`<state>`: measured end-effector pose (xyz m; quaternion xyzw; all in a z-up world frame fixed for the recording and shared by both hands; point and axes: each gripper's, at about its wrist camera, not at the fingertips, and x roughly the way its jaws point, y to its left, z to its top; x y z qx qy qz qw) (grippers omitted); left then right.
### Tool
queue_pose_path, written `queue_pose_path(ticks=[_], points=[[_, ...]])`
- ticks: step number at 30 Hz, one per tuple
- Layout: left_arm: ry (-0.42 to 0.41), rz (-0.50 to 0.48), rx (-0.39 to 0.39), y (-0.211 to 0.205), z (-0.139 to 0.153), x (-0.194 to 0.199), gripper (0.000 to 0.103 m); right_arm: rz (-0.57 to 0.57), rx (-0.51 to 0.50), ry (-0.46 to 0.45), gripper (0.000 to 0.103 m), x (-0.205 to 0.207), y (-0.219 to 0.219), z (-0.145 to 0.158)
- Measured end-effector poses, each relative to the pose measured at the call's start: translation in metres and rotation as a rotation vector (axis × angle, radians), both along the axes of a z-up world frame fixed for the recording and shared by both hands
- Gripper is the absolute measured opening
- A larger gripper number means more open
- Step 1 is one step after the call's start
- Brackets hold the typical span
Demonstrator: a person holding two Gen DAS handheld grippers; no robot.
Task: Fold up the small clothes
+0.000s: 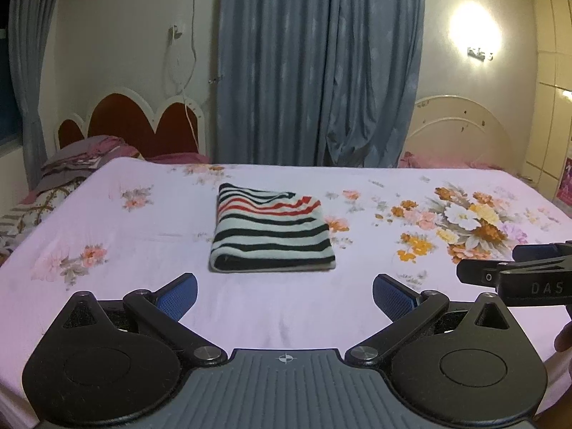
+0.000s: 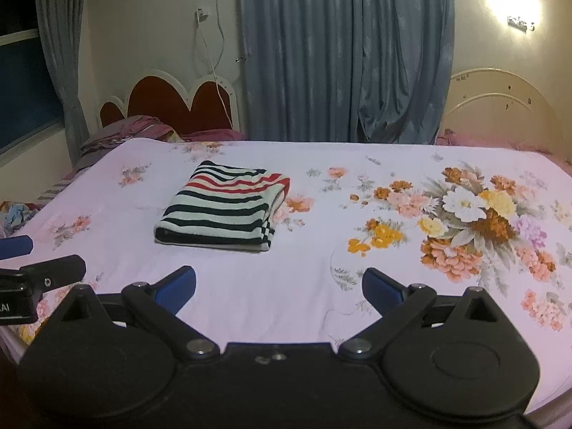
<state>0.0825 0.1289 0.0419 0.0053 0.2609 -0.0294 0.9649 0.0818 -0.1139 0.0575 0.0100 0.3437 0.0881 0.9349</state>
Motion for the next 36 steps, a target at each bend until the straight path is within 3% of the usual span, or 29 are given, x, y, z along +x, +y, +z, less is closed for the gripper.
queue_pose_path(ticks=[36], points=[[-0.032,-0.013,0.025,-0.0048,0.0058,-0.0024,0.103,-0.005,0.005,-0.009,0.099,-0.0034,0.0042,0.0037]])
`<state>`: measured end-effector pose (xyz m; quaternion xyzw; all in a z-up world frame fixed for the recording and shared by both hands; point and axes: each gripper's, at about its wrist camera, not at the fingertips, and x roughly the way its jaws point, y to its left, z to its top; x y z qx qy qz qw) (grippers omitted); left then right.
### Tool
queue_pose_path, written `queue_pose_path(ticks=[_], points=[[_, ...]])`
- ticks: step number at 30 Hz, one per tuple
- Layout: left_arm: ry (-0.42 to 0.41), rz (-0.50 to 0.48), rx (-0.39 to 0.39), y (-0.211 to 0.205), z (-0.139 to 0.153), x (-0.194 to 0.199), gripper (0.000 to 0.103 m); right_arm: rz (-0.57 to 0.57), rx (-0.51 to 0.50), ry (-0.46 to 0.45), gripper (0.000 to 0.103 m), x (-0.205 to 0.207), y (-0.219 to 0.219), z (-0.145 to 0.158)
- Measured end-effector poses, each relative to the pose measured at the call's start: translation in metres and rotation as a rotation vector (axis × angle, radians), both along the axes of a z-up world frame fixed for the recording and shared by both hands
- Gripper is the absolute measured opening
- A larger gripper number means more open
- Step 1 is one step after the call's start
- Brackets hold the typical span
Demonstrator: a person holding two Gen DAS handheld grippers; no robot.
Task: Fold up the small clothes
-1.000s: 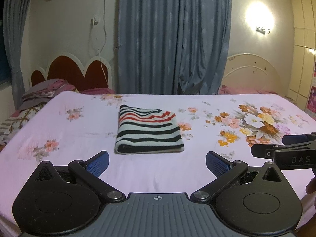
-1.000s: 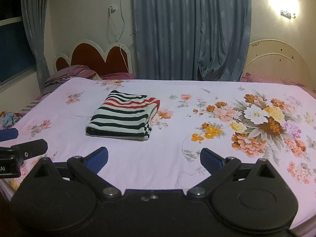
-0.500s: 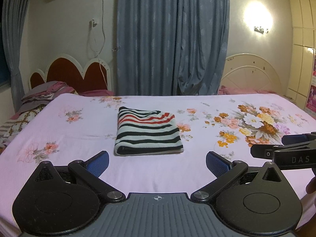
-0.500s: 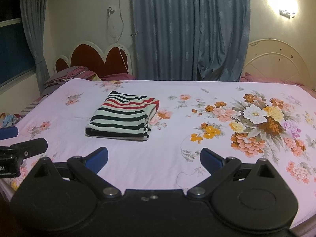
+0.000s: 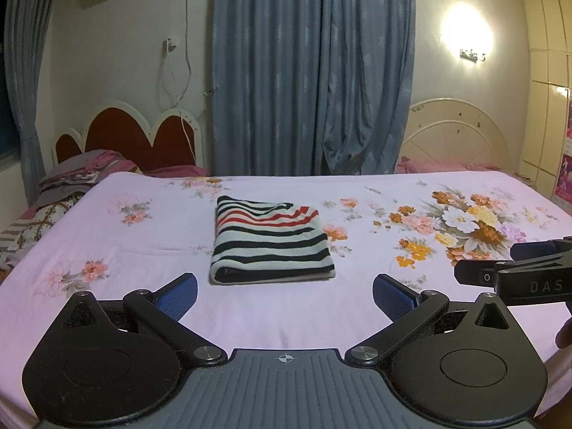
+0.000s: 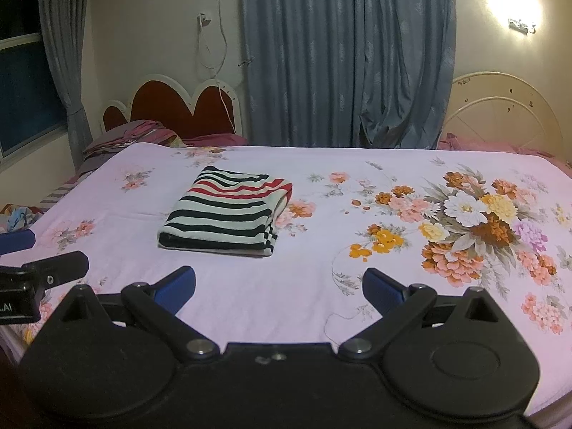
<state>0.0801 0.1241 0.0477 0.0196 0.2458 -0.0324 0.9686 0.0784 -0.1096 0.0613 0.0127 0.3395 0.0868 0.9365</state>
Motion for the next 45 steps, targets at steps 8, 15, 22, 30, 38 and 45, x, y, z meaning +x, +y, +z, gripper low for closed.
queue_pose_path(ticks=[8,15,22,30,38,45], points=[[-0.001,0.005,0.0,0.0,-0.001,-0.001,0.103,0.006,-0.001,0.0,0.099,0.0,0.002,0.001],[-0.003,-0.002,-0.008,0.0,-0.001,-0.001,0.103,0.006,-0.003,0.0,0.099,0.0,0.002,0.001],[-0.009,0.003,-0.008,-0.002,-0.001,0.0,0.103,0.009,-0.009,-0.001,0.1,0.001,0.004,0.002],[-0.009,0.014,-0.01,-0.002,-0.001,0.001,0.103,0.006,-0.008,-0.003,0.1,0.0,0.005,0.002],[-0.013,0.028,-0.009,-0.002,-0.001,0.001,0.103,0.017,-0.006,-0.007,0.1,0.003,0.0,0.004],[-0.016,0.028,-0.008,-0.002,-0.001,0.001,0.103,0.028,-0.005,-0.009,0.1,0.004,-0.007,0.004]])
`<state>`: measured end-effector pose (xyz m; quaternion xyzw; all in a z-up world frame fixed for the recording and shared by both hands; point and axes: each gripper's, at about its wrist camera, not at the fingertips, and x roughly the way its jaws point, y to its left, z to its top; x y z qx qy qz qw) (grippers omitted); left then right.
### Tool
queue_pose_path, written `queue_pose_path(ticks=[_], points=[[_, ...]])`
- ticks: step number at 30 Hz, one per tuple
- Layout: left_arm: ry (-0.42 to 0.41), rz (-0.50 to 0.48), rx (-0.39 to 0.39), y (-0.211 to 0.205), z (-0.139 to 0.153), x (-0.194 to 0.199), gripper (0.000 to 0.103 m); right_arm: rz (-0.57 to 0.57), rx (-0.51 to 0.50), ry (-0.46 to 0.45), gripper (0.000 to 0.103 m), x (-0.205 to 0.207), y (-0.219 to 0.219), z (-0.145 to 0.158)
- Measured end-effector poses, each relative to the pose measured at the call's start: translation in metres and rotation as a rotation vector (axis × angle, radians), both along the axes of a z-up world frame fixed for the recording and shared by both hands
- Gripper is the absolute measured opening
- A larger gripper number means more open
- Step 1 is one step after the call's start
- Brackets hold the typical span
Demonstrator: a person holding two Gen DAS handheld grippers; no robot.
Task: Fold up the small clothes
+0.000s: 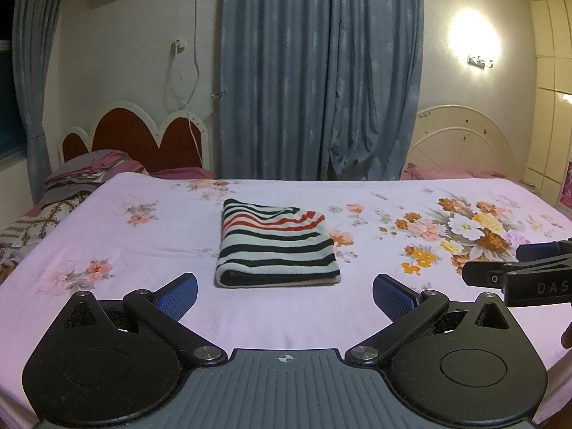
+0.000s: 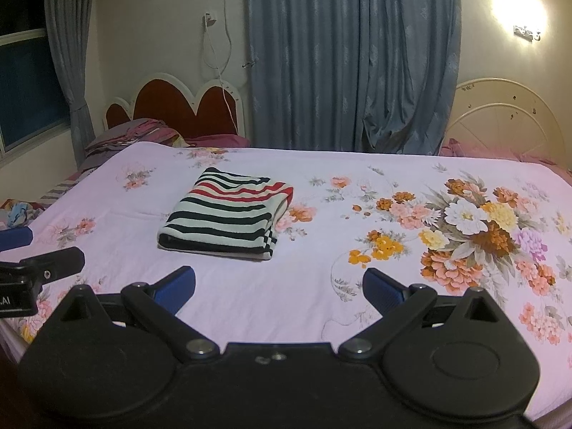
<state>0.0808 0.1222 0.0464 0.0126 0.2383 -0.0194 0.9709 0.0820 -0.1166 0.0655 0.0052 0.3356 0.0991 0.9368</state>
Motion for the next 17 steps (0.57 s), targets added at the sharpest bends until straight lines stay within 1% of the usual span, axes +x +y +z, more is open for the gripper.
queue_pose_path(ticks=[17], points=[[0.0,0.012,-0.002,-0.0022,0.0023,0.0036,0.103,0.027,0.0,-0.001,0.1,0.003,-0.0055,0.0011]])
